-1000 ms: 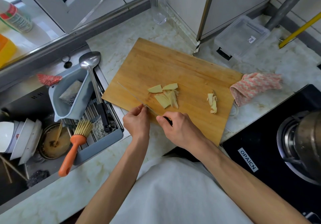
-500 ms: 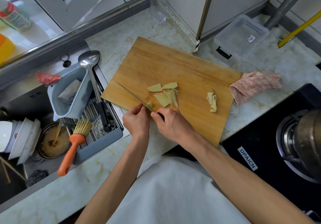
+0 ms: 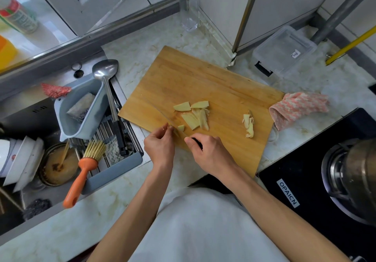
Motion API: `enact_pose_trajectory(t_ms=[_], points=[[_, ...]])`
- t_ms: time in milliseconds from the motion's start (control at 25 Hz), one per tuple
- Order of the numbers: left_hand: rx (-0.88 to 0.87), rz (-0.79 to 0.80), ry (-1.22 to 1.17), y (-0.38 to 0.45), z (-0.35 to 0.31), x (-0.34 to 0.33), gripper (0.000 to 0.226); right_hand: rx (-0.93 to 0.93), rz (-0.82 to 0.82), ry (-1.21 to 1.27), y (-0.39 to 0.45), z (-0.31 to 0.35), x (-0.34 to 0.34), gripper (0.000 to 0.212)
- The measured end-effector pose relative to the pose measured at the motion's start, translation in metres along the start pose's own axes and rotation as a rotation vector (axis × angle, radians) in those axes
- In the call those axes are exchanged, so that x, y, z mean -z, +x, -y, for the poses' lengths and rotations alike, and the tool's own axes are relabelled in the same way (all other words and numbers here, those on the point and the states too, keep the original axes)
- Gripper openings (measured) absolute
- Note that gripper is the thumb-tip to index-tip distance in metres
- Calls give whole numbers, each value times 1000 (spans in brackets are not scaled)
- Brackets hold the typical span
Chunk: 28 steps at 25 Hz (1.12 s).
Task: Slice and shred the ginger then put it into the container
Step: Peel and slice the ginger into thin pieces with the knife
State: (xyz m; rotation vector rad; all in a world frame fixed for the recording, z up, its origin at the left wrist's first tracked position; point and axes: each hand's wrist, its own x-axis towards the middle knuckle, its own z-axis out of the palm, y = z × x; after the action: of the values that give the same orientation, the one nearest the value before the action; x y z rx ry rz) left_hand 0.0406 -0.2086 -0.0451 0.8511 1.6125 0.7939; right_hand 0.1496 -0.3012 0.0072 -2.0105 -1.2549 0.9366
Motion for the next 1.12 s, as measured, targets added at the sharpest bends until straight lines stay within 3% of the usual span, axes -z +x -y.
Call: enact_pose_trajectory(t_ms=[120, 360, 1120], points=[[19, 3, -43, -1, 1, 0, 11, 21, -6, 32, -2, 5, 4, 38], [37, 1, -70, 1, 6, 0, 22, 18, -13, 28, -16, 10, 7, 40], [24, -51, -49, -10, -5, -3, 13, -8, -14, 35, -12, 19, -7, 43]])
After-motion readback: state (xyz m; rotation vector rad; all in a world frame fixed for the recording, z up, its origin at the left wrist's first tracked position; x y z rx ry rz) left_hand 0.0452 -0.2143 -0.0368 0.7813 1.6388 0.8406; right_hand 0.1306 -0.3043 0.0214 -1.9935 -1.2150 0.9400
